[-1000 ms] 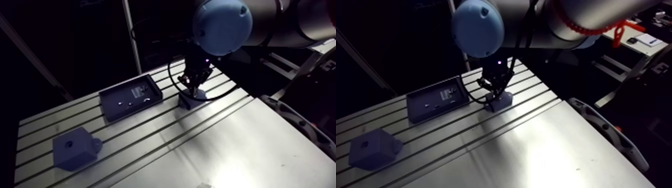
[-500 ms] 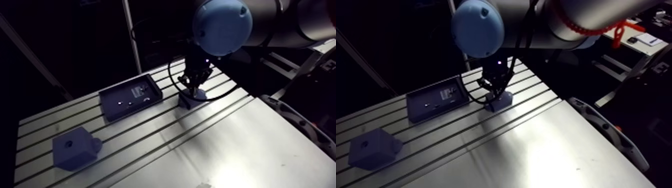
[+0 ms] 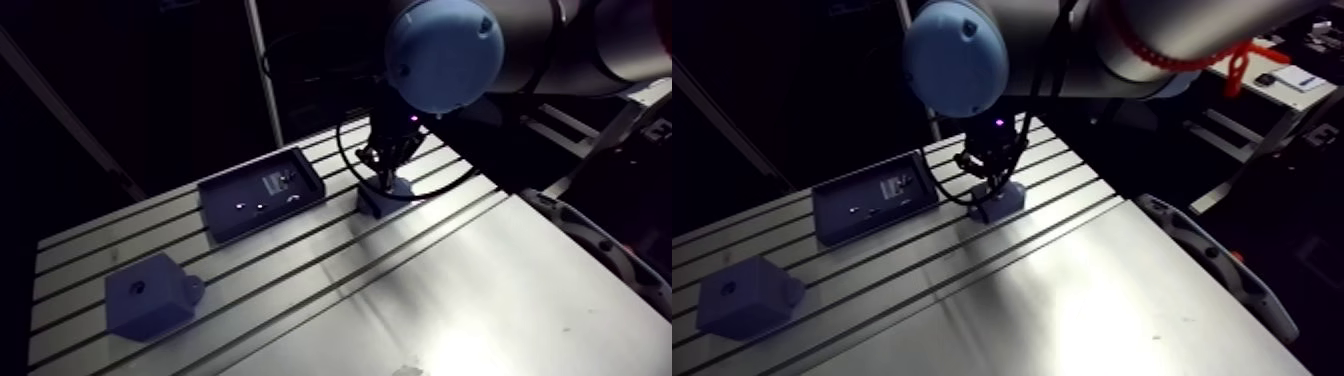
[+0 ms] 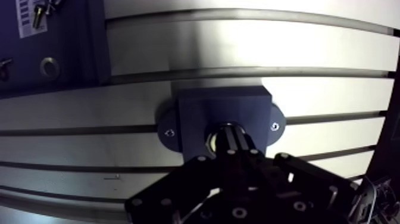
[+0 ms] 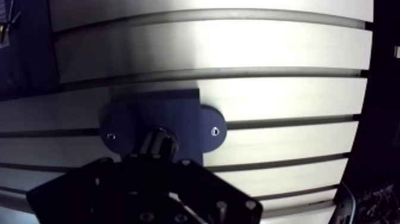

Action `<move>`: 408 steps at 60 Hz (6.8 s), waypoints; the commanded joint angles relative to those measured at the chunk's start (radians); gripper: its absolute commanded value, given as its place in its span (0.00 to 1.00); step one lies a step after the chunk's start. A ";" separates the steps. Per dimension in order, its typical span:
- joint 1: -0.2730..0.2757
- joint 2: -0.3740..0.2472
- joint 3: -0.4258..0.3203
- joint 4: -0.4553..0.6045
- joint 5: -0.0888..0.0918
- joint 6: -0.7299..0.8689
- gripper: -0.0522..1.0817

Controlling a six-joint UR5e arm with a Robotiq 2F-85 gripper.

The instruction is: Pick up the bearing and press it into the housing until flush.

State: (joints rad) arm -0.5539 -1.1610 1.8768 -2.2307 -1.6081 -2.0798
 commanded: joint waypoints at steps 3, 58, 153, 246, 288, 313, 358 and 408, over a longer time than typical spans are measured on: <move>-0.001 -0.001 0.000 0.001 0.000 -0.001 1.00; 0.003 -0.015 0.012 0.007 -0.002 -0.020 1.00; 0.002 -0.009 0.018 -0.001 -0.002 -0.021 1.00; 0.002 -0.011 0.028 -0.002 -0.002 -0.027 1.00; 0.002 -0.009 0.028 -0.002 -0.002 -0.029 1.00; 0.002 -0.005 0.028 -0.003 -0.002 -0.029 1.00; -0.003 -0.014 0.017 -0.001 -0.002 -0.030 1.00; 0.170 -0.218 -0.212 0.540 -0.017 0.216 0.05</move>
State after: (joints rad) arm -0.4942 -1.3352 1.7624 -1.8934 -1.6080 -2.0448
